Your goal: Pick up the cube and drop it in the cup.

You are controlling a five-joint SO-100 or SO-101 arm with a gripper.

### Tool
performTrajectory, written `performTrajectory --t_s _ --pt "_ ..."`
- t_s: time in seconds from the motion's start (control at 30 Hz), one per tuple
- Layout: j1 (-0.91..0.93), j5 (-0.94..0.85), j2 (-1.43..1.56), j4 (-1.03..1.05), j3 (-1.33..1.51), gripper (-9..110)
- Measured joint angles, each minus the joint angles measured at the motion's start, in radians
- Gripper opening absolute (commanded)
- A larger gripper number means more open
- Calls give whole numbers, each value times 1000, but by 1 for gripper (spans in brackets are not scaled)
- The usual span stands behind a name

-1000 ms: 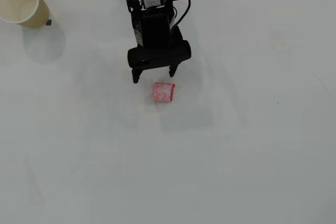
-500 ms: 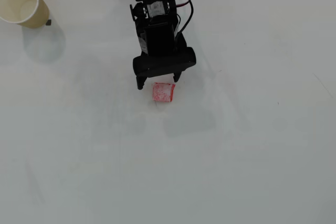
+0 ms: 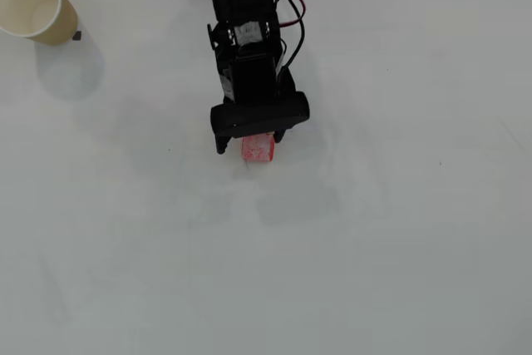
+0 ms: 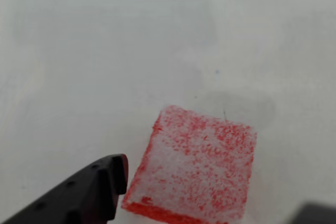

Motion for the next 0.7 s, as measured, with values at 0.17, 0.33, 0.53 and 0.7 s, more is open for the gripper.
performTrajectory --t_s 0.17,0.33,0.53,0.7 --pt "-5 0 -46 -18 -29 35" --pt "0 0 -81 -31 -49 35" --pt "25 0 -112 -35 -58 35" --pt "21 0 -135 -35 -58 35"
